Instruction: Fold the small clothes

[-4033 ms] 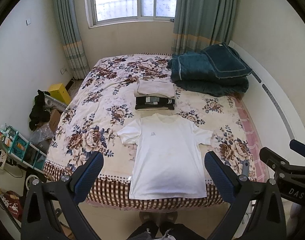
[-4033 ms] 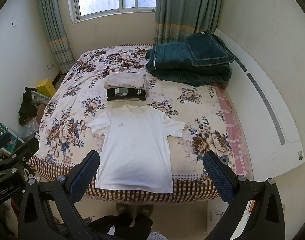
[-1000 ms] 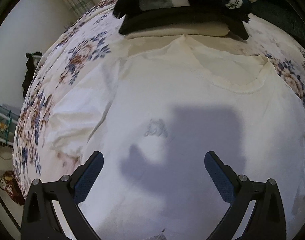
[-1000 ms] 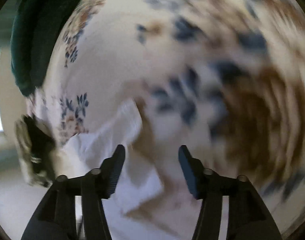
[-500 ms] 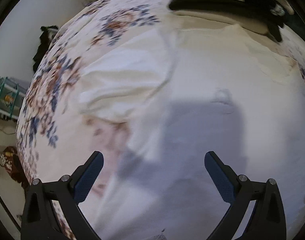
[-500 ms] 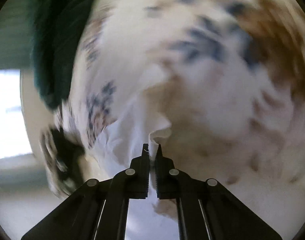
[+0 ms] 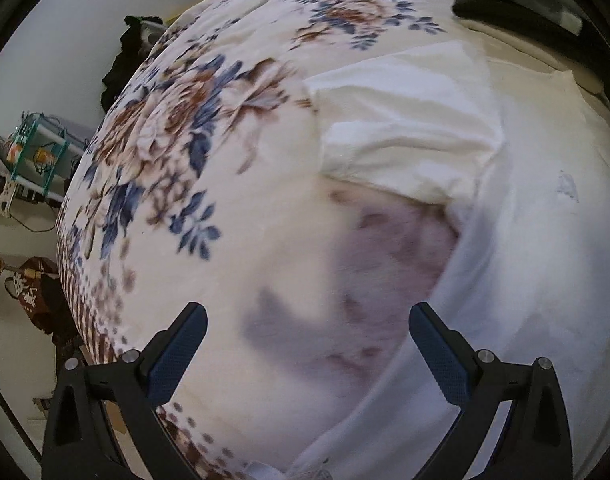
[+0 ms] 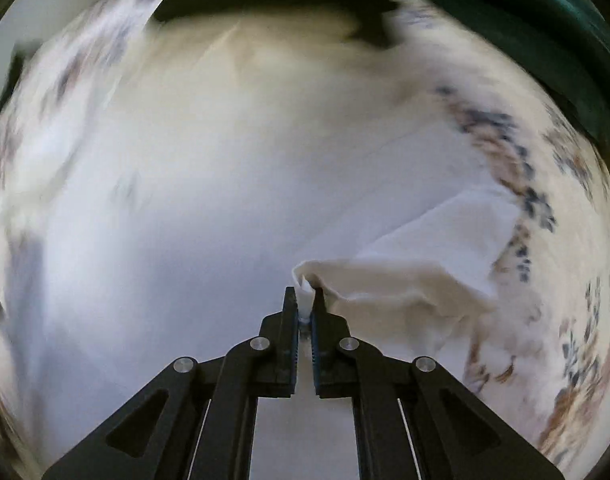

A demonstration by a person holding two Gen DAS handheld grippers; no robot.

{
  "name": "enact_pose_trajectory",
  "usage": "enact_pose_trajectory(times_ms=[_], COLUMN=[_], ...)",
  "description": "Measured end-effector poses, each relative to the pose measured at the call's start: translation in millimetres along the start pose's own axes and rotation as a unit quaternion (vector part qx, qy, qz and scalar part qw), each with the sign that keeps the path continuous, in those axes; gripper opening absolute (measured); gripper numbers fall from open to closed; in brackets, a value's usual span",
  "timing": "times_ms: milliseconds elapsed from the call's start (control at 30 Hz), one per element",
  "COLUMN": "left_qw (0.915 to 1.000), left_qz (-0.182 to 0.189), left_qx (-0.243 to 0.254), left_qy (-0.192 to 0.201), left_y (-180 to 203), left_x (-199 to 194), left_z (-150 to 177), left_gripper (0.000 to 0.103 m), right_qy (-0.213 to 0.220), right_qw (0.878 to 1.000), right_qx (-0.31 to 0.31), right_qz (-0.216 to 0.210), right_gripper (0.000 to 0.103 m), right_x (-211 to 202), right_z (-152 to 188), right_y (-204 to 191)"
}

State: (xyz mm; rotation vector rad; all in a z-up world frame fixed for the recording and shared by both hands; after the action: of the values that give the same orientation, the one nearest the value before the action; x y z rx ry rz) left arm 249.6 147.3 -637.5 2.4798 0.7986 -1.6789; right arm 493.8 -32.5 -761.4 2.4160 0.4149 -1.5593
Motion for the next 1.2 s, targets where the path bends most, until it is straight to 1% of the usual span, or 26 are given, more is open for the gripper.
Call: enact_pose_trajectory(times_ms=[33,67,100,167,200,233,267,333,400,500,533,567,600,633,700,733,833,867,900,933,967,1000,1033,1100,1133,1200], left_qw=[1.0000,1.0000,1.0000,0.9999,0.9999,0.9998,0.9998,0.9998,0.9998,0.9998,0.9998,0.9998,0.9998,0.9998,0.9998,0.9999,0.9999,0.9999,0.9999,0.9999,0.9999,0.9998,0.9998,0.9995,0.9993,0.9990], left_qz=[0.001,0.003,0.004,0.009,0.011,0.013,0.014,0.016,0.016,0.017,0.016,0.016,0.016,0.016,0.015,0.015,0.014,0.013,0.014,0.014,0.014,0.015,0.016,0.019,0.022,0.025], left_qx=[-0.003,-0.005,-0.007,-0.011,-0.012,-0.013,-0.014,-0.013,-0.009,-0.008,-0.007,-0.005,-0.004,-0.003,-0.003,-0.003,-0.004,-0.004,-0.004,-0.004,-0.006,-0.009,-0.013,-0.023,-0.028,-0.036], left_qy=[-0.001,-0.003,-0.004,-0.004,-0.004,-0.002,-0.001,0.003,0.004,0.004,0.006,0.008,0.009,0.011,0.009,0.007,0.003,0.003,0.003,0.003,0.004,0.006,0.008,0.008,0.007,0.000], left_y=[-2.9,-5.1,-6.9,-8.4,-8.4,-8.7,-8.9,-7.9,-6.8,-6.0,-6.3,-6.4,-6.3,-6.8,-7.6,-8.5,-10.1,-10.6,-10.7,-11.0,-11.1,-12.7,-14.8,-19.6,-21.4,-24.6], left_x=[0.9,1.7,2.6,3.5,3.6,3.6,3.3,4.0,6.6,10.1,10.5,10.8,10.8,11.1,12.3,13.3,16.2,17.1,16.9,17.0,16.7,16.7,16.4,16.6,17.5,20.6], left_z=[0.3,0.7,0.5,-0.2,-0.7,-1.8,-2.6,-4.6,-6.3,-8.7,-10.1,-11.2,-12.1,-13.1,-13.6,-13.1,-13.3,-13.5,-13.8,-14.1,-14.6,-15.7,-17.5,-19.9,-20.4,-21.1], left_gripper=[0.103,0.103,0.103,0.103,0.103,0.103,0.103,0.103,0.103,0.103,0.103,0.103,0.103,0.103,0.103,0.103,0.103,0.103,0.103,0.103,0.103,0.103,0.103,0.103,0.103,0.103], right_qy=[-0.013,-0.023,-0.035,-0.046,-0.042,-0.036,-0.029,-0.011,-0.006,-0.013,-0.012,-0.005,0.003,0.004,0.022,0.027,0.043,0.044,0.042,0.028,0.003,-0.016,-0.024,0.002,0.016,0.029], right_qw=[1.000,0.999,0.997,0.990,0.981,0.972,0.958,0.915,0.879,0.862,0.860,0.859,0.865,0.874,0.884,0.887,0.893,0.893,0.892,0.889,0.882,0.874,0.864,0.854,0.854,0.862], right_qx=[-0.007,-0.006,0.009,0.075,0.143,0.190,0.252,0.384,0.468,0.502,0.507,0.508,0.500,0.485,0.466,0.459,0.440,0.435,0.429,0.421,0.413,0.412,0.418,0.434,0.440,0.446], right_qz=[-0.017,-0.039,-0.075,-0.107,-0.125,-0.131,-0.132,-0.122,-0.097,-0.066,-0.062,-0.060,-0.051,-0.036,-0.034,-0.039,-0.083,-0.103,-0.137,-0.179,-0.228,-0.257,-0.280,-0.288,-0.277,-0.239], right_gripper=[0.023,0.038,0.043,0.043,0.043,0.043,0.044,0.050,0.053,0.052,0.046,0.022,0.007,0.007,0.004,0.004,0.004,0.004,0.005,0.005,0.013,0.020,0.023,0.042,0.044,0.049], right_x=[-1.9,-6.8,-13.4,-26.1,-36.3,-40.3,-44.0,-48.9,-42.7,-24.0,-20.1,-18.8,-21.4,-21.9,-31.7,-38.5,-40.5,-35.4,-29.6,-17.7,-8.5,-3.1,-3.8,-21.0,-34.3,-55.1], right_z=[11.4,22.7,33.9,47.1,52.8,54.6,56.5,65.7,77.4,85.8,85.9,83.4,80.8,74.6,56.1,46.1,12.8,-3.7,-17.9,-40.8,-52.1,-61.4,-68.1,-73.0,-67.8,-46.6], right_y=[-10.4,-17.3,-23.4,-13.3,3.8,20.3,43.2,97.3,145.0,185.3,193.2,199.3,202.5,209.9,203.1,191.9,162.9,148.1,133.3,112.9,95.7,85.5,82.9,100.2,113.3,136.8])
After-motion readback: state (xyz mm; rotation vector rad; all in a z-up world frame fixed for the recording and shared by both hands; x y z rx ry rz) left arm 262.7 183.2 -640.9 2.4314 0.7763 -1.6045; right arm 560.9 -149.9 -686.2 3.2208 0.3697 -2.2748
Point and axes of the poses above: each gripper's, at about its wrist camera, not at the fingertips, and x roughly the way its jaws point, y to its right, z to its underside, the point moved 8 cm from there along x, roughly the way its jaws point, and after that the axes turned 11 degrees about y, right-handed, at the moved point
